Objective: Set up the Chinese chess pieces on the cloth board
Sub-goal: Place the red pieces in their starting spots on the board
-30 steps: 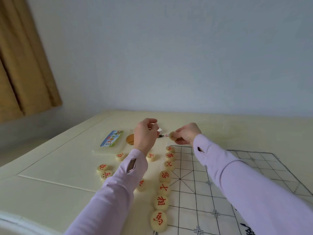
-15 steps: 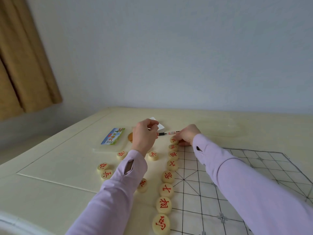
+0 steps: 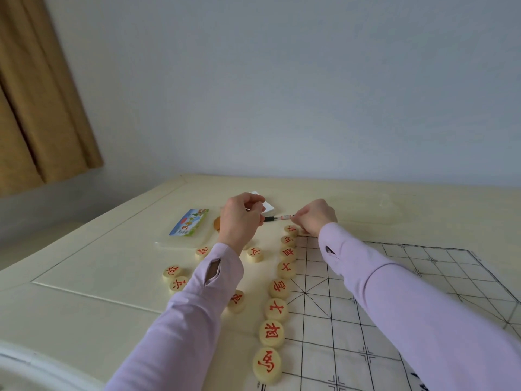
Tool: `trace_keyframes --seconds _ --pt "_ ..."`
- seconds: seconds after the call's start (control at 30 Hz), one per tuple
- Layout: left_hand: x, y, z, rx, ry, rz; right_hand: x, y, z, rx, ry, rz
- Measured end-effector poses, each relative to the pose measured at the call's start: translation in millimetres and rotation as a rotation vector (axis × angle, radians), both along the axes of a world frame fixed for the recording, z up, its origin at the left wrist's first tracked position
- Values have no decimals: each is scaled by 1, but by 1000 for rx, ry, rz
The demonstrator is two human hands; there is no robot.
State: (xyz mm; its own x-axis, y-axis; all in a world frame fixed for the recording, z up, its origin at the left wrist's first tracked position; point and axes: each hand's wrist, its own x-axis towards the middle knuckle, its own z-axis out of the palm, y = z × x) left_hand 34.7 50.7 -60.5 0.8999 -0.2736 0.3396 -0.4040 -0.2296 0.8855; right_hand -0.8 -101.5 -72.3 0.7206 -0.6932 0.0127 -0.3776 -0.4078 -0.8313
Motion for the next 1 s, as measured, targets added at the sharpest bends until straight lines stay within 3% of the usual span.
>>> trace_keyframes --seconds 0.13,0.33,0.43,0.73,1.0 --pt "1 13 10 54 55 -47 -20 12 13 -40 -92 57" --pt "-12 54 26 586 12 -218 -44 37 21 -42 -80 218" --pt "-23 73 25 730 -22 -262 -57 49 21 -32 -64 276" --pt "-52 102 18 929 -14 -316 -90 60 17 4 -74 307" --pt "-62 105 5 970 -36 -319 -113 80 17 38 -56 377"
